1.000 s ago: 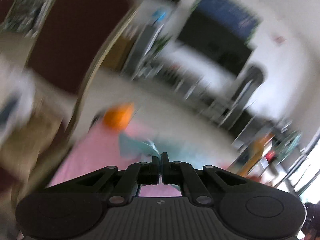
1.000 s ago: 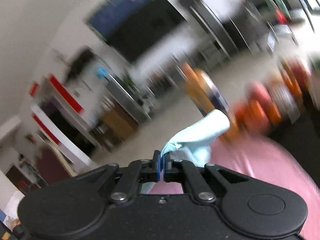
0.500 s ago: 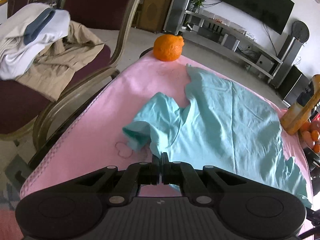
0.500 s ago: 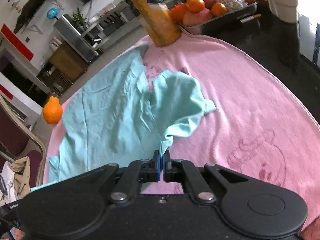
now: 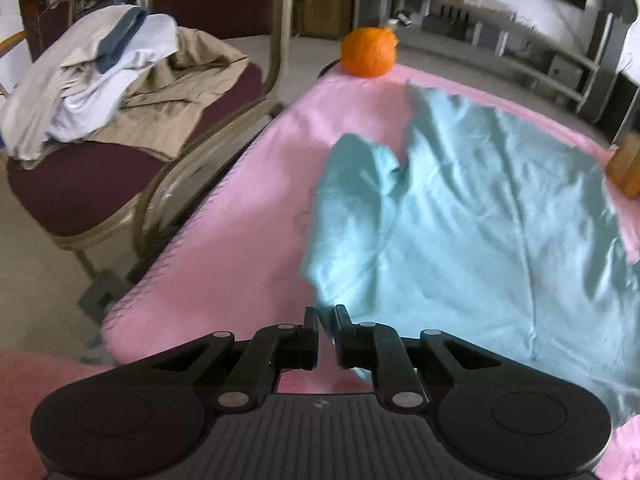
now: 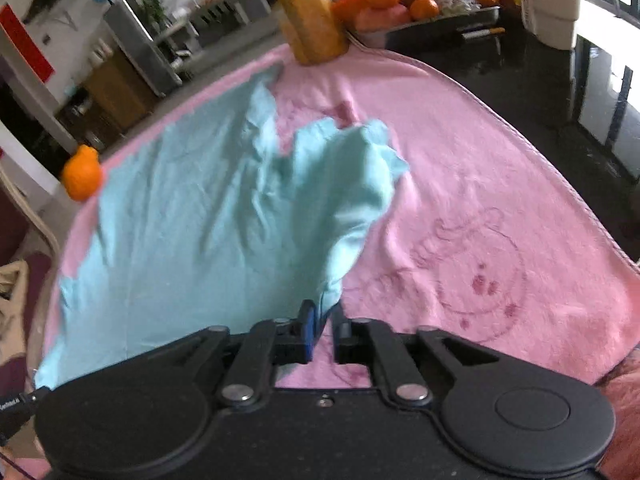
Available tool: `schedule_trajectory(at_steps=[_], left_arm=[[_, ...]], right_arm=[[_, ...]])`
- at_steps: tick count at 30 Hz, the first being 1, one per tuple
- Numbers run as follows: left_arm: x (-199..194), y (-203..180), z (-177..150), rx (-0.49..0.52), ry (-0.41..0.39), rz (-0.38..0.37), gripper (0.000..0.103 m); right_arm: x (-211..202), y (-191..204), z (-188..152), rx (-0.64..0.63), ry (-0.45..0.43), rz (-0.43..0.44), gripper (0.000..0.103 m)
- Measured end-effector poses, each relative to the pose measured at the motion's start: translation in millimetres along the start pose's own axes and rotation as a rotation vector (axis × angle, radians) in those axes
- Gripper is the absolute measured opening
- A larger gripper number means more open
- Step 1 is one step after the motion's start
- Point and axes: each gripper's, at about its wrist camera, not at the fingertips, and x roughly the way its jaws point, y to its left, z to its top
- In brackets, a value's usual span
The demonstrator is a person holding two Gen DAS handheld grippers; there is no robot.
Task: Fold clothes
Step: 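Lay the shirt flat on the blanket with both grippers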
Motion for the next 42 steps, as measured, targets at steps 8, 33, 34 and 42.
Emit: schedule_trajectory(at_steps=[8, 33, 34, 42], left_arm=[[-23, -17, -7, 0.109, -0.029, -0.226, 0.014], [-14, -66, -48, 0.523, 0.135, -0.263, 0.003], [-13, -68, -50, 0.541, 0.131, -0.246, 0.008], [-40, -56, -24, 0.468, 0.037, -0.368, 0.018]], right_arm=[[-37, -12, 7, 0.038, -0.093, 0.122, 0.032], [-10, 59, -48, -0.443, 0.206, 0.147, 0.008], [-7, 59, -49, -0.45, 0.216, 0.129, 0.008], [-26, 55, -34, -0.395, 0.123, 0.179, 0.032]])
